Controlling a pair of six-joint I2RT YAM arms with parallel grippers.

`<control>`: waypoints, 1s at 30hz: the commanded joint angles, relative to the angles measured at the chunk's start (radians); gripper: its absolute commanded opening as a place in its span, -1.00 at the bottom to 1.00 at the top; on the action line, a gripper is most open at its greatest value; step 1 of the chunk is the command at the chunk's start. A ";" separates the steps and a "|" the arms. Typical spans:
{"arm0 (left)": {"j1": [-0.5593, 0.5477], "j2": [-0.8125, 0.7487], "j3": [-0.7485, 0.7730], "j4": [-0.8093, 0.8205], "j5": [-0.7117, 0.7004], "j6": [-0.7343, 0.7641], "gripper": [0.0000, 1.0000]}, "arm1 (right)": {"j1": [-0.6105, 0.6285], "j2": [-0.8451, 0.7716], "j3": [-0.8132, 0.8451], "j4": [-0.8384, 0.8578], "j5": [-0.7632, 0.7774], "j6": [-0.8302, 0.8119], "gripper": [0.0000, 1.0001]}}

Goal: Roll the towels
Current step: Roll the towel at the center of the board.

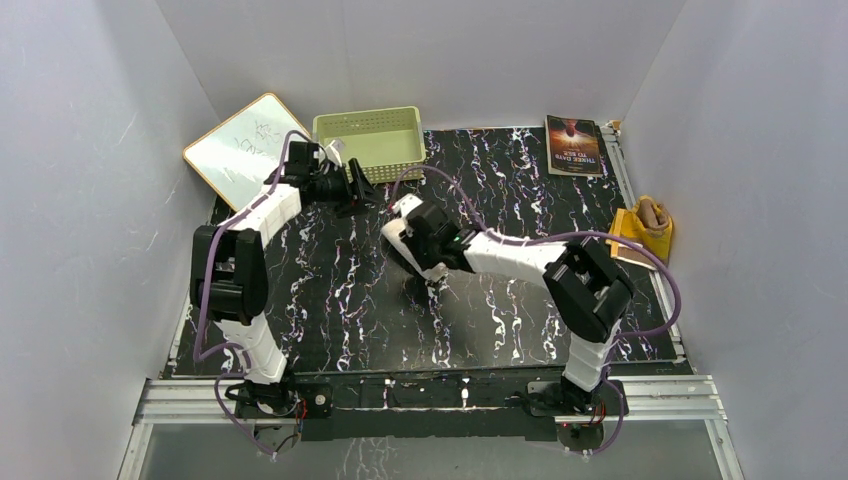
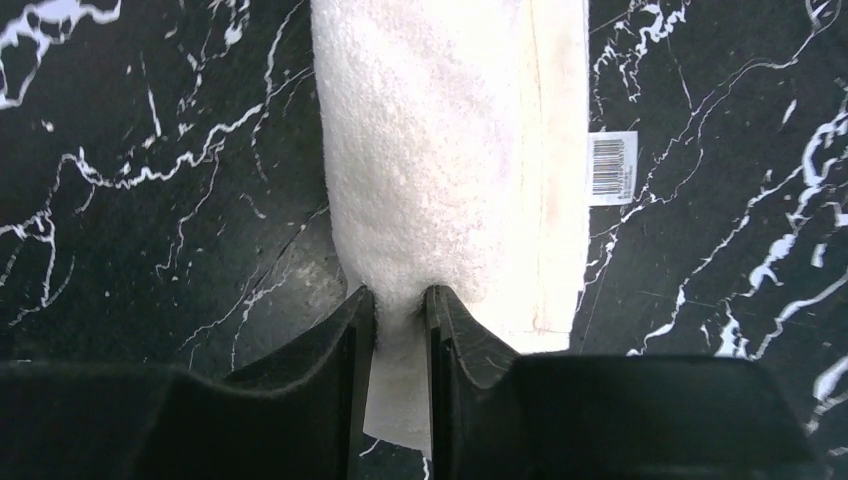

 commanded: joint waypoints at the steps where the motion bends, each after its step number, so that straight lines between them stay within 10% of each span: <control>1: -0.019 -0.052 -0.094 -0.051 -0.002 0.030 0.22 | -0.103 -0.030 0.035 0.053 -0.242 0.105 -0.57; 13: -0.068 -0.063 -0.270 0.193 0.029 -0.066 0.49 | -0.386 0.123 0.084 0.152 -0.840 0.372 -0.65; 30: -0.176 0.134 -0.224 0.353 -0.013 -0.141 0.65 | -0.406 0.206 0.090 0.218 -1.016 0.450 -0.59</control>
